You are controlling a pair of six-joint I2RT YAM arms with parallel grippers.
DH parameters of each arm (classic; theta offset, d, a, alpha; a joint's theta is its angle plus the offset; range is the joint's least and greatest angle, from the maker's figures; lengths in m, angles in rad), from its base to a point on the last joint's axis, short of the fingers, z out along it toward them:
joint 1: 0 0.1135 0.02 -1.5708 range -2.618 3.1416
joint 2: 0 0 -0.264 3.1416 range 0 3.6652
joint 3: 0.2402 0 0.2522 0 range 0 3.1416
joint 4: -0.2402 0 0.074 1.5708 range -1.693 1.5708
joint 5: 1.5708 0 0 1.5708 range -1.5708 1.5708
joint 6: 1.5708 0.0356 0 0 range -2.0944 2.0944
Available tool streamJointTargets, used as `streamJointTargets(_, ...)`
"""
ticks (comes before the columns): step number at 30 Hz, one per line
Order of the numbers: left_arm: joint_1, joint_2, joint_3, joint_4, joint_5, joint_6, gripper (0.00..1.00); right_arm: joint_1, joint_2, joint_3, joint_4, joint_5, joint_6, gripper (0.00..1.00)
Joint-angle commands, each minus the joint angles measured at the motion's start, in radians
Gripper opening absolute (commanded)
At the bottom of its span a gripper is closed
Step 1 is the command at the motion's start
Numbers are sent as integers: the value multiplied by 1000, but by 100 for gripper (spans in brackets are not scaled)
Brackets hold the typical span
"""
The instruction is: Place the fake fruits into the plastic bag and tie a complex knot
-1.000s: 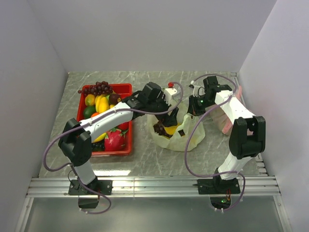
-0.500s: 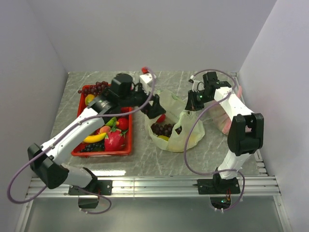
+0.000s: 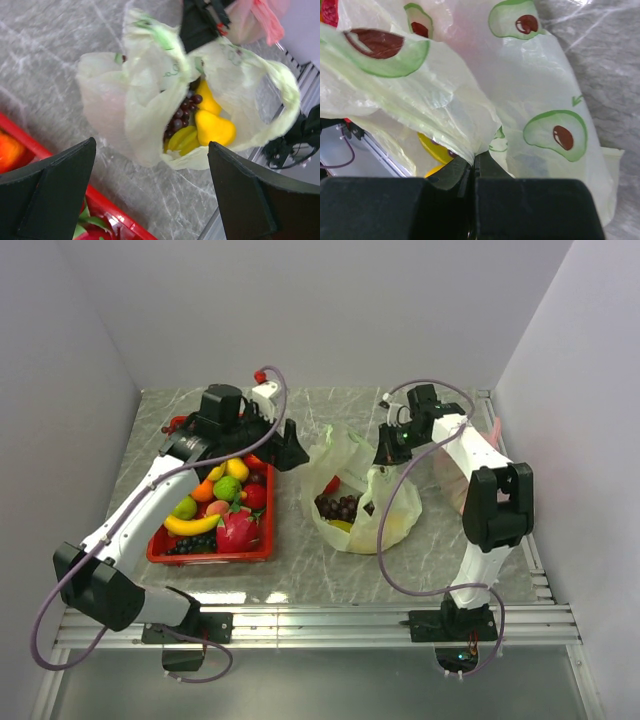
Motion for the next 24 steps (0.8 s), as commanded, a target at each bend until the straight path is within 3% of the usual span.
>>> streamJointTargets(1,71,-8,-11,7,45,-68,99,22,-7,45,27,-3,14,0)
streamJointTargets(11,293,96,85,-108,125,-92,99,19,-54,55,6,78,-12,6)
streamJointTargets(14,311,125,171,-177,163,5,99,8,-76,57,-19,101,-23,28)
streamJointTargets(15,310,119,179,-168,198,32,99,3,-99,51,-17,109,-23,48)
streamJointTargets(16,296,87,166,-150,211,64,100,-6,-111,43,-17,115,-28,55)
streamJointTargets(18,271,49,146,-102,272,138,99,-16,-154,45,-23,130,-45,62)
streamJointTargets(24,6,-22,171,-192,292,480,99,-72,-274,100,-92,141,-86,73)
